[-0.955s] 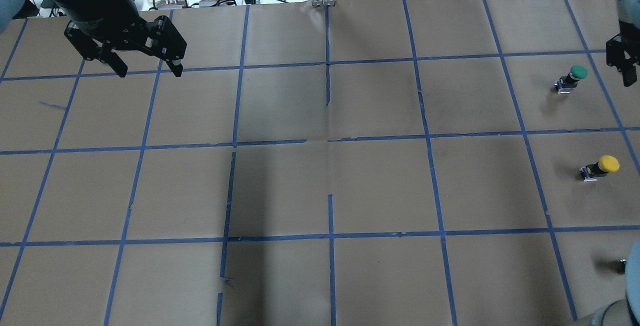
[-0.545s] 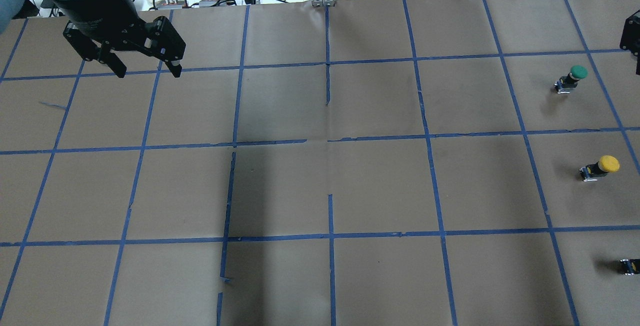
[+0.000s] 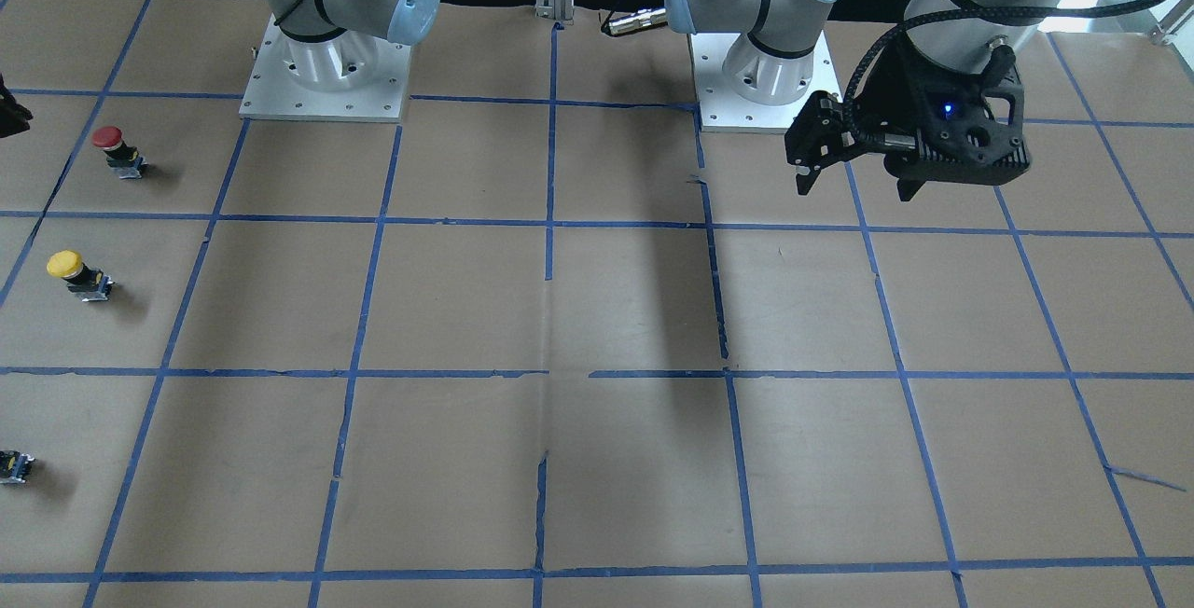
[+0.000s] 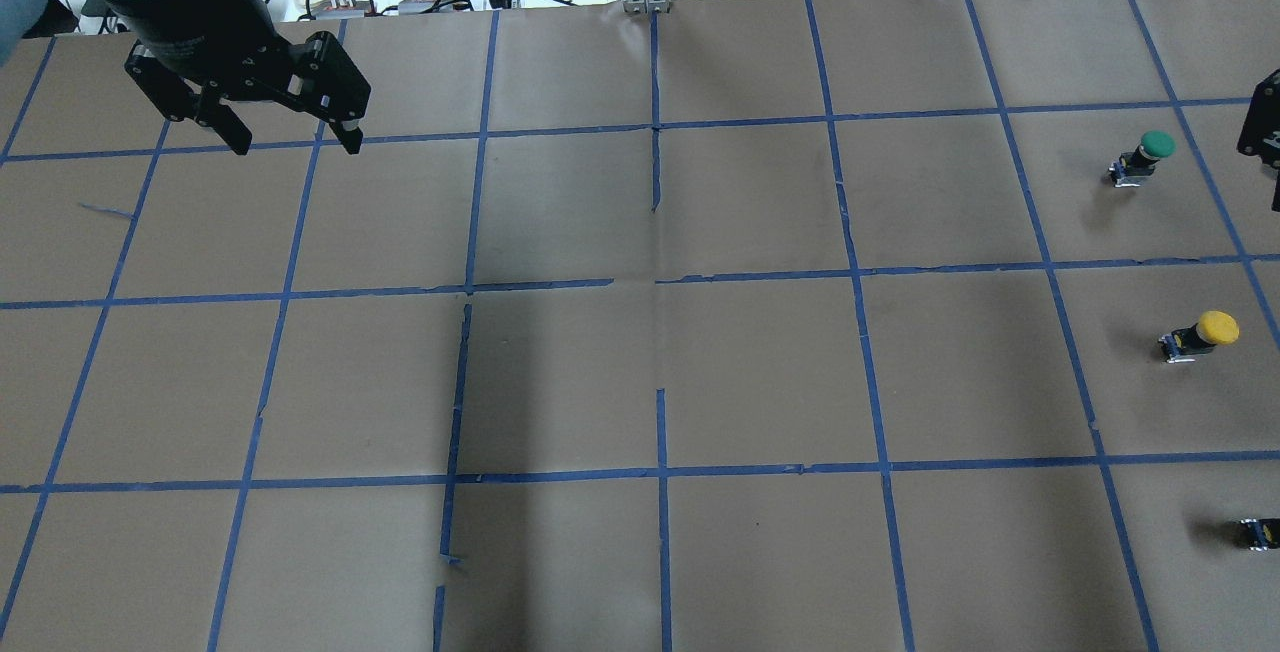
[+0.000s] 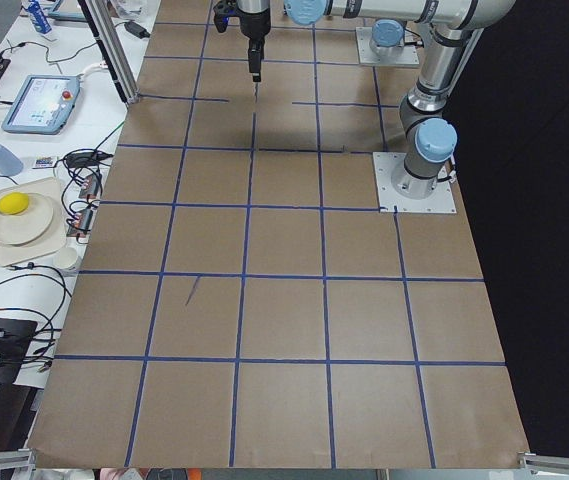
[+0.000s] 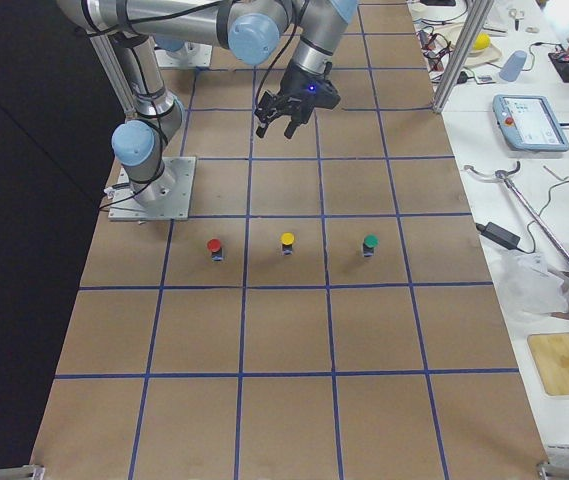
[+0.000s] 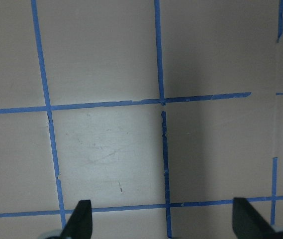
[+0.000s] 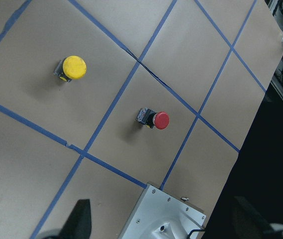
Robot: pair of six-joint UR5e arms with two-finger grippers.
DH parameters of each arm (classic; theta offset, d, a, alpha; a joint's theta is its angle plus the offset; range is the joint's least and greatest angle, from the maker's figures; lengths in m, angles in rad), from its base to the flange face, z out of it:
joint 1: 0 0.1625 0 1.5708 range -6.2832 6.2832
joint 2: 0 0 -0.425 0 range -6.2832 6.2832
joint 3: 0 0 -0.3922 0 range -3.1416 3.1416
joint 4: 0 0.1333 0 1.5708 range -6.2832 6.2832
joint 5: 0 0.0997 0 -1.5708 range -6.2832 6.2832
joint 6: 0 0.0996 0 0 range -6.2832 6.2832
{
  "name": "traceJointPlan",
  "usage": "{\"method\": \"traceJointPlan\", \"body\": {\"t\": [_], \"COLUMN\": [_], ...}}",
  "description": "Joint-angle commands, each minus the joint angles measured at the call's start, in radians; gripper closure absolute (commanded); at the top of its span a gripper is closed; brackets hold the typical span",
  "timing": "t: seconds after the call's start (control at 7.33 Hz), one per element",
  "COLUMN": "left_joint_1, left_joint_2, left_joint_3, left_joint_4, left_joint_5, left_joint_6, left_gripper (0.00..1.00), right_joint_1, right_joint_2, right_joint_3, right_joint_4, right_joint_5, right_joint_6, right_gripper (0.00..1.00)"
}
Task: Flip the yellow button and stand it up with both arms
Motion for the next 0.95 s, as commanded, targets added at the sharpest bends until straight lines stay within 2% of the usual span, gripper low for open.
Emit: {"method": "traceJointPlan", "body": {"t": [0.0, 0.14, 0.41, 0.68, 0.82], "left_joint_1": [0.0, 0.0, 0.0, 0.0, 0.0], "left_joint_2": [0.005, 0.005, 0.005, 0.005, 0.005], "left_joint_3": [-0.004, -0.003, -0.003, -0.003, -0.003], "left_joint_4": [-0.002, -0.002, -0.002, -0.002, 0.0], "left_joint_5": [0.0, 0.0, 0.0, 0.0, 0.0], "left_joint_6": [-0.002, -0.002, -0.002, 0.0, 0.0], "left_gripper": [0.0, 0.0, 0.0, 0.0, 0.0], "right_joint_1": [0.033, 0.086, 0.255, 0.405, 0.408], "right_joint_2": [-0.002, -0.005, 0.021, 0.05, 0.056], "right_joint_3": [0.008, 0.008, 0.009, 0.006, 0.0], "right_joint_4": [-0.013, -0.098, -0.218, -0.246, -0.28], "right_joint_5": [0.153, 0.241, 0.346, 0.366, 0.394], "right_joint_6": [-0.218, -0.351, -0.4, -0.391, -0.394], "right_gripper": [0.01, 0.01, 0.01, 0.0, 0.0]}}
